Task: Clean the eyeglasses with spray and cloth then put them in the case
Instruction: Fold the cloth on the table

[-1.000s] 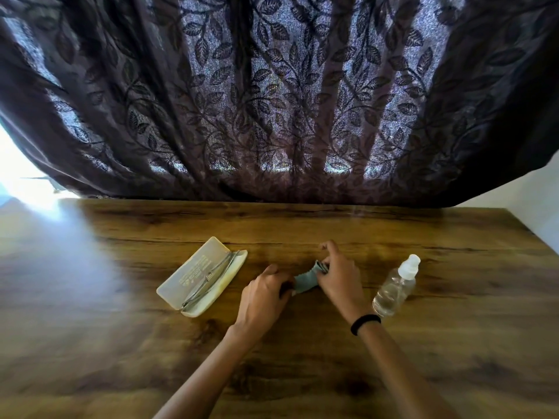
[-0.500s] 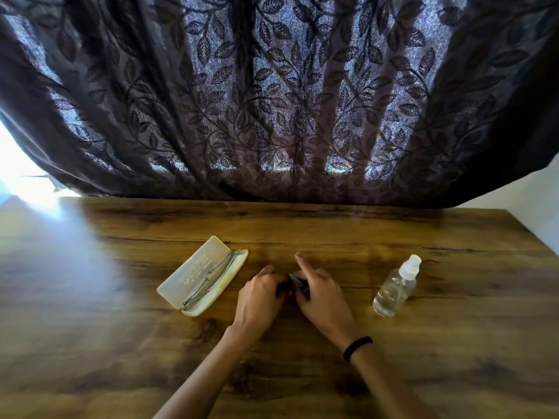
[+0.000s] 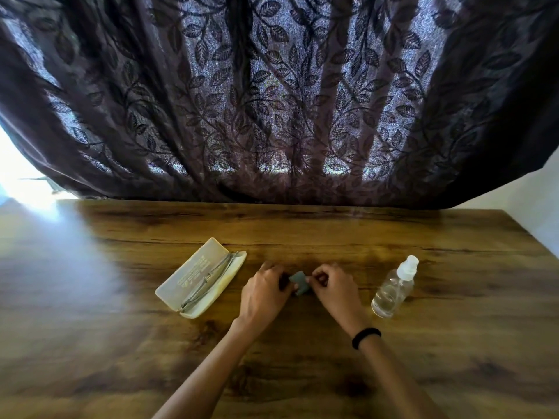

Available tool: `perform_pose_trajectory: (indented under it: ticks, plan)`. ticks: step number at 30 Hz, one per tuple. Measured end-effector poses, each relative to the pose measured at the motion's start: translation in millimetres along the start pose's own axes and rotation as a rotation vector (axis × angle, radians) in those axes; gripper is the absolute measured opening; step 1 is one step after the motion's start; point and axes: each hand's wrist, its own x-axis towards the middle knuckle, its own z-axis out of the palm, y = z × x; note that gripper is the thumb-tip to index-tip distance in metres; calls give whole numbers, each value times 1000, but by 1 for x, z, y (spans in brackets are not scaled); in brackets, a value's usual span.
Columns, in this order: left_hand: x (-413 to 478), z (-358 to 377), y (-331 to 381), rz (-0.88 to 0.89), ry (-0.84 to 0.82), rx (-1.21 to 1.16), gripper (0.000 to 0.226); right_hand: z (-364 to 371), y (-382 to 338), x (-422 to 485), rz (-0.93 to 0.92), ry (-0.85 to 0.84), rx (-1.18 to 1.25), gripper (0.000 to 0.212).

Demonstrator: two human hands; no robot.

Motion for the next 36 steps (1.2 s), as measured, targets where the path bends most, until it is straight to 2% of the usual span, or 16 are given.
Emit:
perform_pose_trajectory:
  ticks: [4, 7, 13, 16, 18, 27, 30, 36]
  plan:
    - [0, 3, -2, 11, -30, -5, 35, 1, -3, 4, 72, -101, 62, 10]
    - [-1, 4, -6, 18, -50, -34, 39, -4, -5, 5, 91, -143, 194, 15]
    - [1, -10, -11, 7, -125, -225, 42, -11, -17, -1, 187, -258, 680, 9]
    - [-3, -24, -13, -51, -158, -358, 30, -14, -25, -3, 222, -305, 921, 15]
    - [-7, -35, -16, -99, -137, -444, 23, -14, -32, -3, 204, -331, 995, 18]
    - [-24, -95, -57, -393, 77, -859, 9, 10, -99, 15, 34, -487, 990, 18]
    - [-30, -107, -77, -431, 182, -861, 7, 21, -124, 20, -11, -527, 885, 20]
    - [-31, -112, -103, -490, 285, -792, 10, 38, -158, 29, -202, -457, 571, 16]
